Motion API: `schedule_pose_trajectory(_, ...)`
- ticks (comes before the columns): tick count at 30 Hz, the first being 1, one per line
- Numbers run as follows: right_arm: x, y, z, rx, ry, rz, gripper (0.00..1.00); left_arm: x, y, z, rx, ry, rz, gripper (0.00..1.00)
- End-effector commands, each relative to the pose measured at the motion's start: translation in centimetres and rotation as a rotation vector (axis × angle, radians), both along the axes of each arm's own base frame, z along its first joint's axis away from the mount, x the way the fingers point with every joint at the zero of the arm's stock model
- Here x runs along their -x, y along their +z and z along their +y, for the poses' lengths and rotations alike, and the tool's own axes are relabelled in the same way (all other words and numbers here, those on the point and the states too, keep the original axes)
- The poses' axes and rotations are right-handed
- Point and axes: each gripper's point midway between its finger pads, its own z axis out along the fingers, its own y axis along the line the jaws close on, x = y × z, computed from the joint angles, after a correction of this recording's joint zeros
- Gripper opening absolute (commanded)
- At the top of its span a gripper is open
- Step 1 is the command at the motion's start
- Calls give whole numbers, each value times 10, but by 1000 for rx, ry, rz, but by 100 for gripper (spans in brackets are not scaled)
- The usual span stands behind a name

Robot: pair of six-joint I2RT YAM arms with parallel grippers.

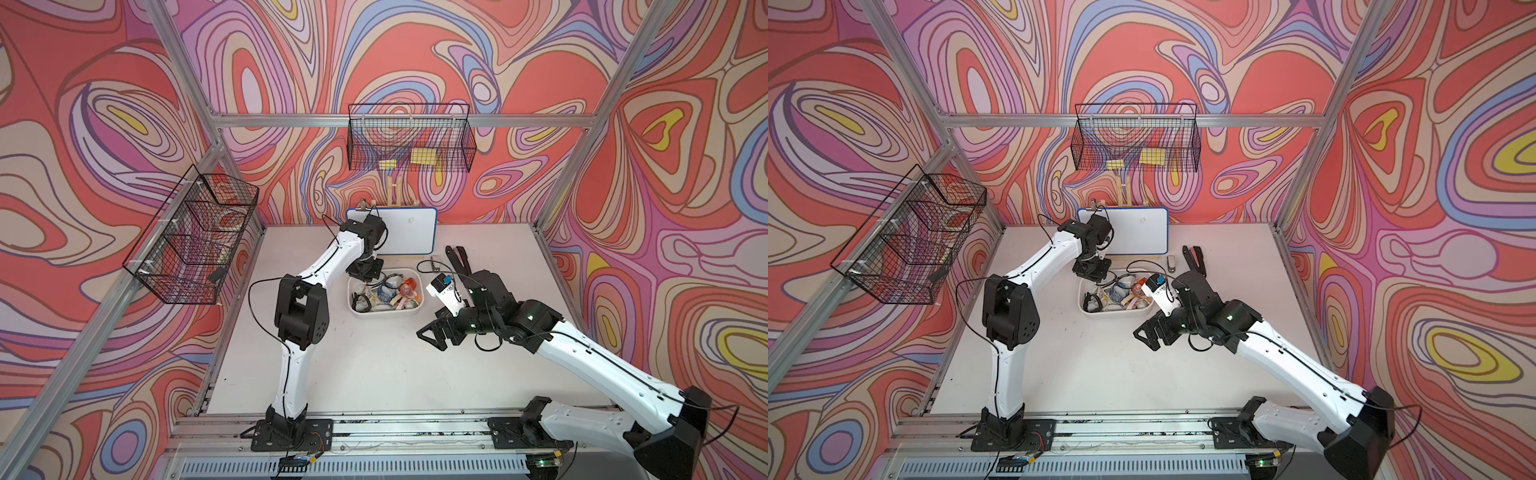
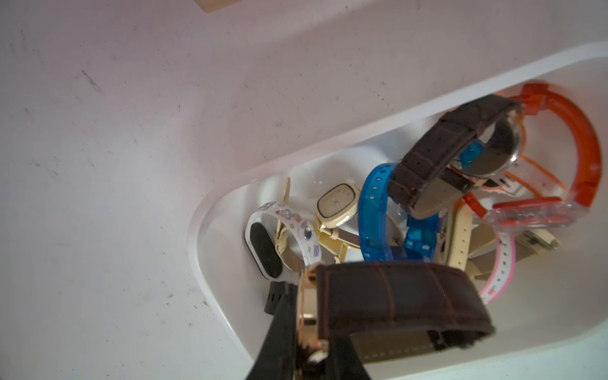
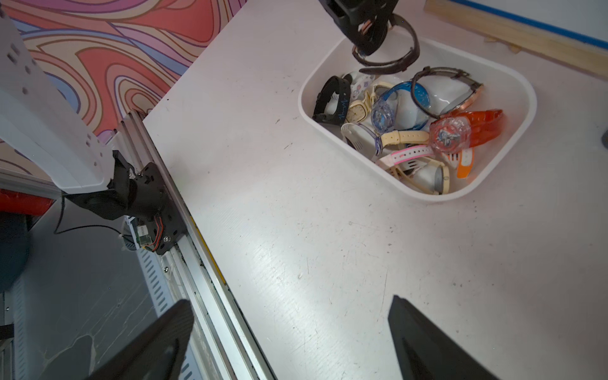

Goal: Put the watch into the storage box
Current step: Place the watch in the storage box.

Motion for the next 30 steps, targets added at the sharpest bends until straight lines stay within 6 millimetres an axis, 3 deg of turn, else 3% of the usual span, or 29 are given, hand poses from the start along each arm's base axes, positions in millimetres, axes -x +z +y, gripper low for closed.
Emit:
schedule_pose_trajectory(1,-13,9,11,-12,26,-75,98,-1,-4,12,-42,-7,32,7)
schedule_pose_trajectory(9,-16,-7,16,-4,20,-38,98,-11,-29,22,-108,-23,91,7)
schedule_pose_trajectory(18,-13,-19,11,-3,-4,-12,98,-20,-43,27,-136,-41,139,9)
schedule_pose_trajectory(20,-16,-21,12,0,-10,-16,98,-23,-40,27,-139,-38,126,15)
schedule_pose_trajectory(24,-23,-26,15,17,-15,-18,98,-26,-20,21,-93,-25,82,41)
schedule_pose_trajectory(30,-30,-30,22,16,-13,-17,98,-21,15,14,-23,-17,29,52)
